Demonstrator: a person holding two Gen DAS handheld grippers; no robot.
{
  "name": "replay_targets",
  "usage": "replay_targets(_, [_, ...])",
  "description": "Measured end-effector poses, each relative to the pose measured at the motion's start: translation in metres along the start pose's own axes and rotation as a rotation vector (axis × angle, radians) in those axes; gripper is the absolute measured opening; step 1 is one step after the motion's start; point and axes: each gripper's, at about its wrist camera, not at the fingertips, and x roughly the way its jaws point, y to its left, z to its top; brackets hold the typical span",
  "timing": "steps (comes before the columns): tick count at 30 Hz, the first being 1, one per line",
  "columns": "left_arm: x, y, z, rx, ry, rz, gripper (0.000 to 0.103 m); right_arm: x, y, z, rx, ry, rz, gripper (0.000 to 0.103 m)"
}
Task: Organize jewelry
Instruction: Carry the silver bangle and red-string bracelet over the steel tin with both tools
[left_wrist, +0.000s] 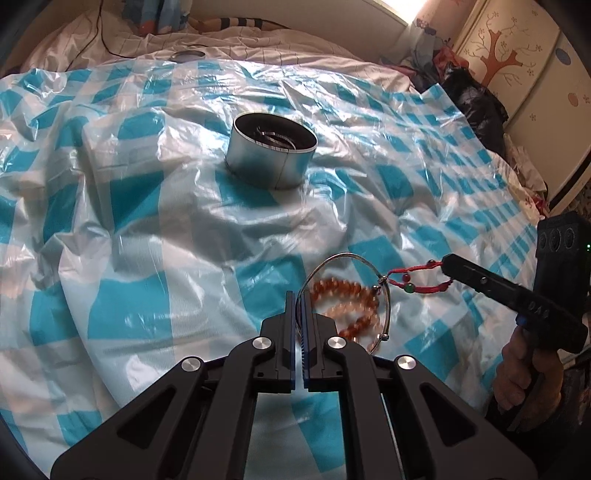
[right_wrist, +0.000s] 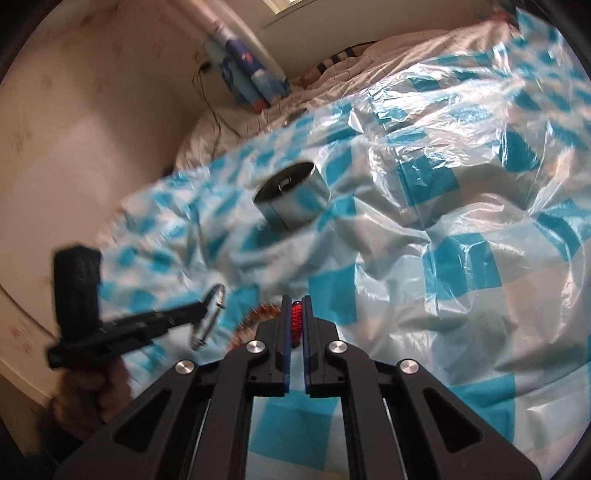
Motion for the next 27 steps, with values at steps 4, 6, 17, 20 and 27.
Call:
replay_targets(4, [-0.001,-0.001,0.009,0.001,-0.018,0.007,0.002,0.0,0.002,0.018,0.033,-0.024,0.088,0.006])
replay_targets(6, [-0.002,-0.001,0.014,0.002,-0.03,0.02,0.002,0.002,0.008,0.029,0.023,-0.036,0.112,0.006])
replay_targets(17, [0.003,0.007,0.025,-0.029,-0.056,0.081,0.002,0.025,0.02,0.053,-0.037,-0.03,0.093,0.006])
replay_targets(20, [0.005,0.007,0.029,-0.034,-0.063,0.081,0.002,0.03,0.02,0.059,-0.04,-0.032,0.086,0.006])
replay_targets(27, [0.008,0.006,0.04,-0.045,-0.089,0.102,0.002,0.045,0.023,0.073,-0.065,-0.029,0.081,0.006])
